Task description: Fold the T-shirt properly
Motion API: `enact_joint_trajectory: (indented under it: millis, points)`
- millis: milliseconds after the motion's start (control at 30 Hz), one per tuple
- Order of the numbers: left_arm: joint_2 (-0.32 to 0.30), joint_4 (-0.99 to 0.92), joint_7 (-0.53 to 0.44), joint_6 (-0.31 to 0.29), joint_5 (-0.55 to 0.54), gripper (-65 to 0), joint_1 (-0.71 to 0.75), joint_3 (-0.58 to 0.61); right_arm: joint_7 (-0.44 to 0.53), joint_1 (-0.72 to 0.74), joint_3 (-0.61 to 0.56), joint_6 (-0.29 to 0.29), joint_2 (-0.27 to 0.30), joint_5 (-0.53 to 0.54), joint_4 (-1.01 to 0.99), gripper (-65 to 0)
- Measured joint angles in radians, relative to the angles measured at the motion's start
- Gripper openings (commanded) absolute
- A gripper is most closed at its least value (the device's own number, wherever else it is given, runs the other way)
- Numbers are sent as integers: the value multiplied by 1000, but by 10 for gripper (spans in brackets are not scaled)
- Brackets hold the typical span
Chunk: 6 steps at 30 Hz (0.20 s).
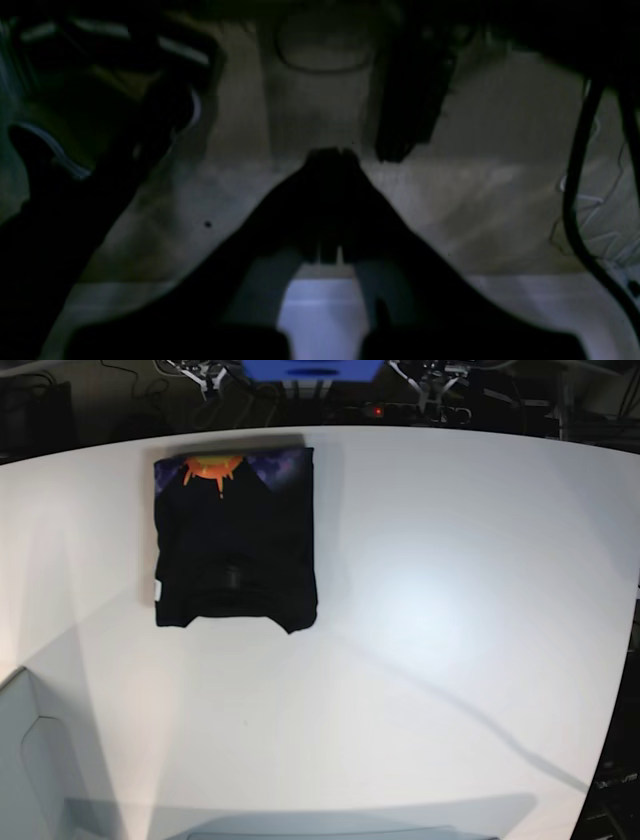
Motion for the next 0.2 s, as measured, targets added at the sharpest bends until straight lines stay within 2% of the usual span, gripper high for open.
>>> enact_joint_trajectory:
  millis: [200]
  points:
    - [0, 3, 21, 0, -1, -649, -9, -3, -24, 10, 0, 0, 8, 0, 10, -650]
